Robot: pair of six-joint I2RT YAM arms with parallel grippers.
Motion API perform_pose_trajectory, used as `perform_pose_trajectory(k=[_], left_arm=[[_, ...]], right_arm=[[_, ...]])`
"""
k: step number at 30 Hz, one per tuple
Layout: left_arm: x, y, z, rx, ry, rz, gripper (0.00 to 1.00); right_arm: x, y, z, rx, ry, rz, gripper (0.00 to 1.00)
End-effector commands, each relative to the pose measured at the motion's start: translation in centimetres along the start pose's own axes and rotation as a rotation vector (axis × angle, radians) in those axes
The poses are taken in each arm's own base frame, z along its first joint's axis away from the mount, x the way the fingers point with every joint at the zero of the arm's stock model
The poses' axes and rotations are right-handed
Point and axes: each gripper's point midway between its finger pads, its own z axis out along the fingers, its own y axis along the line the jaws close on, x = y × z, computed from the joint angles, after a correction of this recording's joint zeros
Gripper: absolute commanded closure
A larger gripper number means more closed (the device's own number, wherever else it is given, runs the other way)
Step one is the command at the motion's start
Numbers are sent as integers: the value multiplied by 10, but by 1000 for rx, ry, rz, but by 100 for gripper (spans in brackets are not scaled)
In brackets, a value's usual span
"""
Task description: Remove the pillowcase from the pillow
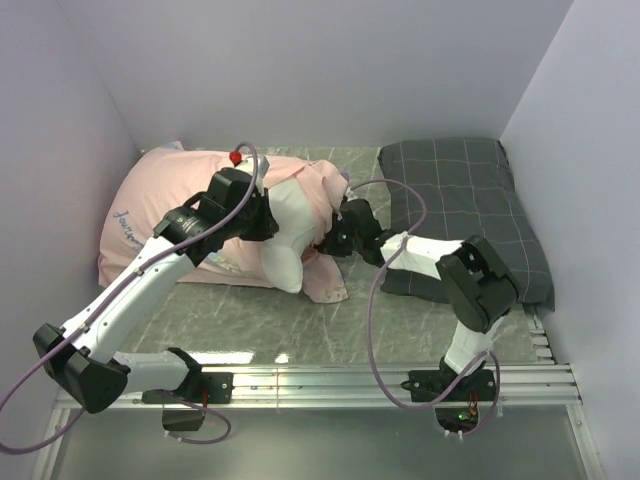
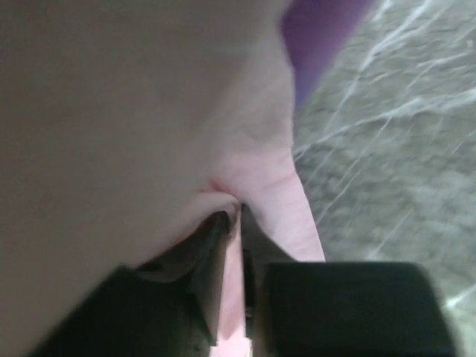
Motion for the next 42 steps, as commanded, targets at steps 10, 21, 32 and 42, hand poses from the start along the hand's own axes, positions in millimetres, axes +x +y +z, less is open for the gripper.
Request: perform_pose_trajectory(k=[10,21,32,42], left_arm=[[-38,-40,-10,171,-137,-25,99],[-38,-42,-17,174,-134,-18,100],[-34,-56,-27,205,-122,7,100],[-43,-79,-97,358,-147,94,100]], right_arm=[[-16,31,-135,18,-263,-168,44],[-60,83,-157,-37,-376,-230,28],[-104,70,-104,101,-358,-238,62],[-170,-68,-82,272,-366,27,85]])
